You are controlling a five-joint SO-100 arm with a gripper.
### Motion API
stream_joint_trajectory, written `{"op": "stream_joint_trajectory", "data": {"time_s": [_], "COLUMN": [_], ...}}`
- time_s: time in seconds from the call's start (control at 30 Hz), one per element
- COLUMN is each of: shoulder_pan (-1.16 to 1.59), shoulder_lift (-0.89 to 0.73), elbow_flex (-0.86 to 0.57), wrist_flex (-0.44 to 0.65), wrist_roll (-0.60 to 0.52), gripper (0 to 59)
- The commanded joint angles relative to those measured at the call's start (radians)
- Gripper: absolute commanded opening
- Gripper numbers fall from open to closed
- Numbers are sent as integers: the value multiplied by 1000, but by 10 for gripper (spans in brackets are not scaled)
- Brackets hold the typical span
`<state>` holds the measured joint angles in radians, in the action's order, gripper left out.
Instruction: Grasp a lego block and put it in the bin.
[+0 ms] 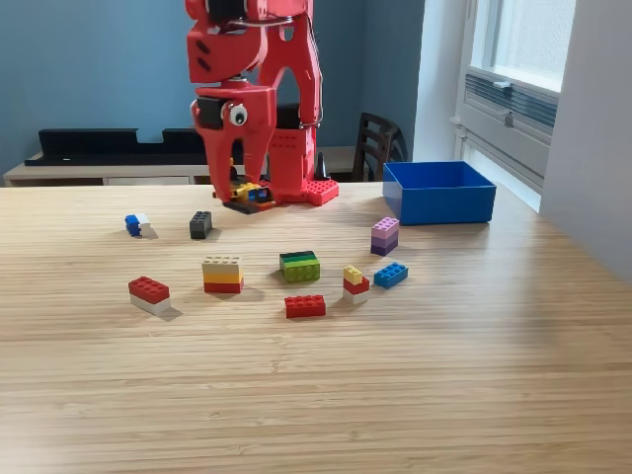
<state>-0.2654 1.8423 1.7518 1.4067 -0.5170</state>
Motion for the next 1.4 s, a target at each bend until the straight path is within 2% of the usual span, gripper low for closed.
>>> {"op": "stream_joint_trajectory", "data": {"time_s": [0.03, 0.33, 0.77, 1.17, 1.4], "shoulder_pan": [202, 482, 966, 1442, 1545], "shoulder_lift": [178, 202, 195, 175, -31], "elbow_flex": [-63, -69, -130, -129, -179], "wrist_flex": [17, 21, 48, 48, 58], "wrist_roll": [43, 184, 324, 318, 302], "gripper": [1, 1, 1, 0, 0]}}
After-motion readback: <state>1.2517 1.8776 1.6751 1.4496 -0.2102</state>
